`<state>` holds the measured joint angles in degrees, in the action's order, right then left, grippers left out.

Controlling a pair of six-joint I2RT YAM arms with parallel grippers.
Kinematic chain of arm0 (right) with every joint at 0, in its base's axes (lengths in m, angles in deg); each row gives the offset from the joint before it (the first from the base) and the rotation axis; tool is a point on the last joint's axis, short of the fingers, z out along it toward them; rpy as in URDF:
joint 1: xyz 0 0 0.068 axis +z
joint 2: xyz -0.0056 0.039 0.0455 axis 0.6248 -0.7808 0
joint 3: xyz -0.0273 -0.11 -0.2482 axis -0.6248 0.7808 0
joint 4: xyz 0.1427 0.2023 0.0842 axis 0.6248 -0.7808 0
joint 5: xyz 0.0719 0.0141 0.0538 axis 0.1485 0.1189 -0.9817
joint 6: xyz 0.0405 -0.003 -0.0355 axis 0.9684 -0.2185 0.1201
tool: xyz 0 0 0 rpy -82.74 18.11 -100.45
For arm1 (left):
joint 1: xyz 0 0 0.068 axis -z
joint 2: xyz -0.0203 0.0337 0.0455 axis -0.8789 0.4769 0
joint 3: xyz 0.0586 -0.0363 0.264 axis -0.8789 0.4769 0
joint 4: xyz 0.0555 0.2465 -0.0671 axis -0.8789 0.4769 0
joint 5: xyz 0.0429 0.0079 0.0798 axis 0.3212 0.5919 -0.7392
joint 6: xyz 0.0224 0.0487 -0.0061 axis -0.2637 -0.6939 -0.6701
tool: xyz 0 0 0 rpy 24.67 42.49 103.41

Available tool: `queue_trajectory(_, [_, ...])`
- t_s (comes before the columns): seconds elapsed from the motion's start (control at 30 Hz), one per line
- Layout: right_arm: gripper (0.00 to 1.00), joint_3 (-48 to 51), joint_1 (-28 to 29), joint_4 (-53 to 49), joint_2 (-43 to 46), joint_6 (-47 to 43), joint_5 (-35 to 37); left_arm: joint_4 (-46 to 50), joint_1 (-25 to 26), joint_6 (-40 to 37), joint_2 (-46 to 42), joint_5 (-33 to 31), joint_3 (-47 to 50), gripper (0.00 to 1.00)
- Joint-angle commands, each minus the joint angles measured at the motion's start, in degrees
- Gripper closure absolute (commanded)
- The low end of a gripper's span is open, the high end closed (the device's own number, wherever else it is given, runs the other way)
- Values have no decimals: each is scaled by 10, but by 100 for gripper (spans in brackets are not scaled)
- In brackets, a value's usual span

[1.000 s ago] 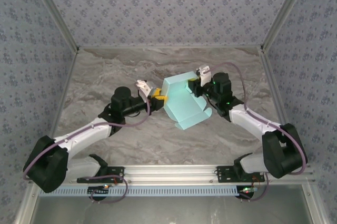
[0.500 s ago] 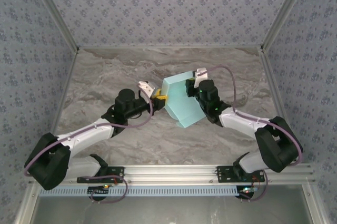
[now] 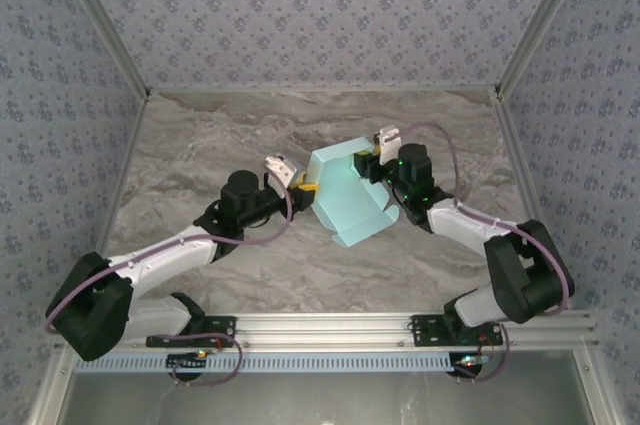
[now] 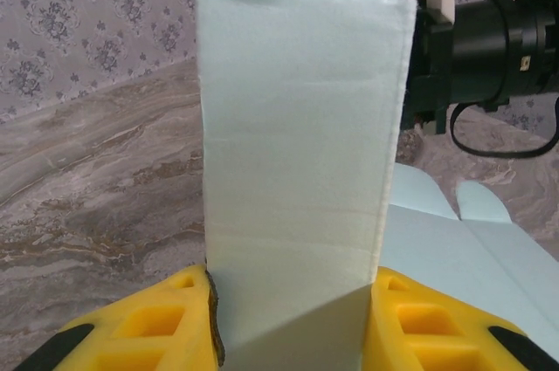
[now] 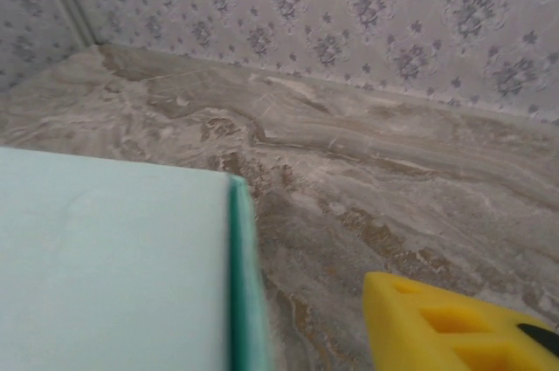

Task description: Fold the paper box

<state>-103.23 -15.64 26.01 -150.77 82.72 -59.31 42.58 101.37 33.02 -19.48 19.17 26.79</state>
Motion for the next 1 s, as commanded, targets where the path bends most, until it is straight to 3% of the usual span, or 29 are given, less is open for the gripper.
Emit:
queue_trajectory(0.0, [41, 14, -35, -37, 41, -46, -95, 1, 0, -18, -27, -21, -14, 70])
queue_trajectory(0.3, [37, 25, -70, -57, 61, -49, -258, -2, -1, -13, -25, -28, -13, 70])
queue_trajectory(0.43, [37, 30, -71, -31, 41, -19, -189, -9, -1, -4, -28, -26, -13, 71])
queue_trajectory(0.7, [42, 31, -23, 107, -51, 88, -143, -41, -1, 30, -16, -18, -7, 71])
queue_trajectory(0.8, [44, 23, -16, 113, -66, 110, -83, -52, -1, 41, -14, -14, -3, 71])
queue_trajectory(0.97, [55, 7, -14, 107, -80, 122, -28, -44, -1, 44, -13, -7, -10, 71])
